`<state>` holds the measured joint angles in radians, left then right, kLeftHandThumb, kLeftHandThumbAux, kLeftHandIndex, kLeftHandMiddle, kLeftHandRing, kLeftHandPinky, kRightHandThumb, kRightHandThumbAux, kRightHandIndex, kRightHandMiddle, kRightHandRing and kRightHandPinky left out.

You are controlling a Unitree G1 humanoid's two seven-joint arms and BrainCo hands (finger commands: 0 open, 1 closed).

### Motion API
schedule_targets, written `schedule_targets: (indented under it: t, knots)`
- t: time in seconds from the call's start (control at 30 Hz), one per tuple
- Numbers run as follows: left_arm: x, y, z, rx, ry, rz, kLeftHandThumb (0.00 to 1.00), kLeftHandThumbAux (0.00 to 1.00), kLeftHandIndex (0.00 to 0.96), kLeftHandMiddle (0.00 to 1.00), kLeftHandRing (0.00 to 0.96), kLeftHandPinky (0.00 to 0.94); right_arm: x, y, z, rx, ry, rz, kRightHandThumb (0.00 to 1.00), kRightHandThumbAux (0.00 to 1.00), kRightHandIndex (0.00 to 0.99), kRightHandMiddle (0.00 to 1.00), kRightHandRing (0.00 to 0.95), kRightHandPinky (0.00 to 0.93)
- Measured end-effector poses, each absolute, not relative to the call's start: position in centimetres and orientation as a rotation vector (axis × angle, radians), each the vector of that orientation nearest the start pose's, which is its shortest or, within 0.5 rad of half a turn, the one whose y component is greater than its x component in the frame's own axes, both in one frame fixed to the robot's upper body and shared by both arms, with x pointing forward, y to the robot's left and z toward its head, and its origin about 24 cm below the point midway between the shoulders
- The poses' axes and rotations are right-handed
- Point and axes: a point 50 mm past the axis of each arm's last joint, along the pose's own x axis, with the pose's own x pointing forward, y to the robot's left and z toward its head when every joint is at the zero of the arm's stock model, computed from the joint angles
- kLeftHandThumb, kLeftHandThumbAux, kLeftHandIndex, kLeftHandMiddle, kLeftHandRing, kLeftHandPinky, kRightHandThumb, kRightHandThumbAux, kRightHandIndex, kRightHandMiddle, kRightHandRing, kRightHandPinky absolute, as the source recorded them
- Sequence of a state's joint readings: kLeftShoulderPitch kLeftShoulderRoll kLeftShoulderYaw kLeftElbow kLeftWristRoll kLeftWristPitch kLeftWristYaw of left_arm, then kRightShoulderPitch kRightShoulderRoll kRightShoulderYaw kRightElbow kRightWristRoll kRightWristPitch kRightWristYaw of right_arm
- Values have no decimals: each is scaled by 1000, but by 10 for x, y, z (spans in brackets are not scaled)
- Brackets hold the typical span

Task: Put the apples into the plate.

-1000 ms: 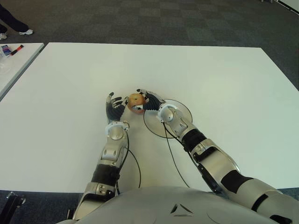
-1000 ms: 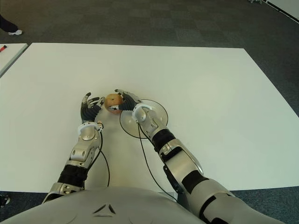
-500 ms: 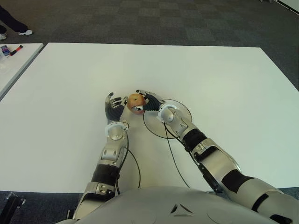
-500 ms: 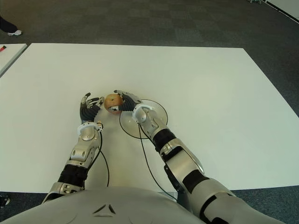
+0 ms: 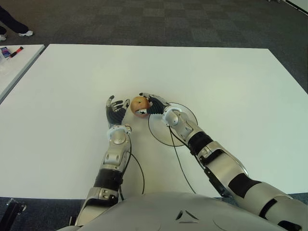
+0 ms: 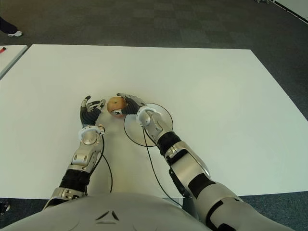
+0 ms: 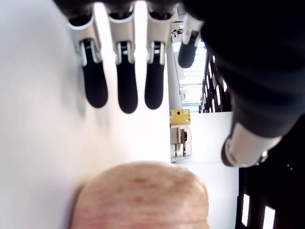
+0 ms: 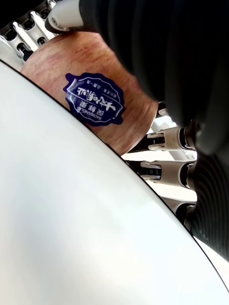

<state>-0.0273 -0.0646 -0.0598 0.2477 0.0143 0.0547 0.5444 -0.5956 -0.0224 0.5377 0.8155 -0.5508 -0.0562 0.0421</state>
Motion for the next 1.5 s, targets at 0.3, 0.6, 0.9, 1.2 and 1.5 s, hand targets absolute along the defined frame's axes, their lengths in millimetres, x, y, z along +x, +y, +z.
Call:
schedule_targets:
  t: [0.3,0.6,0.9,1.2,1.5]
  knots:
    - [244,143,-13,39,274,472,175,685,137,343,424,434,314,-25,9,-969,31,683,606,456,67,217,255,302]
    - [245,143,-13,37,267,478,178,695,140,345,419,425,315,-23,10,-1006,19,693,675,465,89,252,250,264]
    - [245,143,-14,36,263,479,188,715,144,344,416,425,316,-22,10,-1018,24,692,721,458,129,295,306,369]
    - [247,143,-13,31,250,478,198,721,154,346,415,424,319,-21,12,-1022,48,663,766,464,190,343,394,462]
    - [247,143,-13,29,243,479,197,718,155,345,410,420,320,-20,12,-1019,62,646,775,492,256,373,436,484]
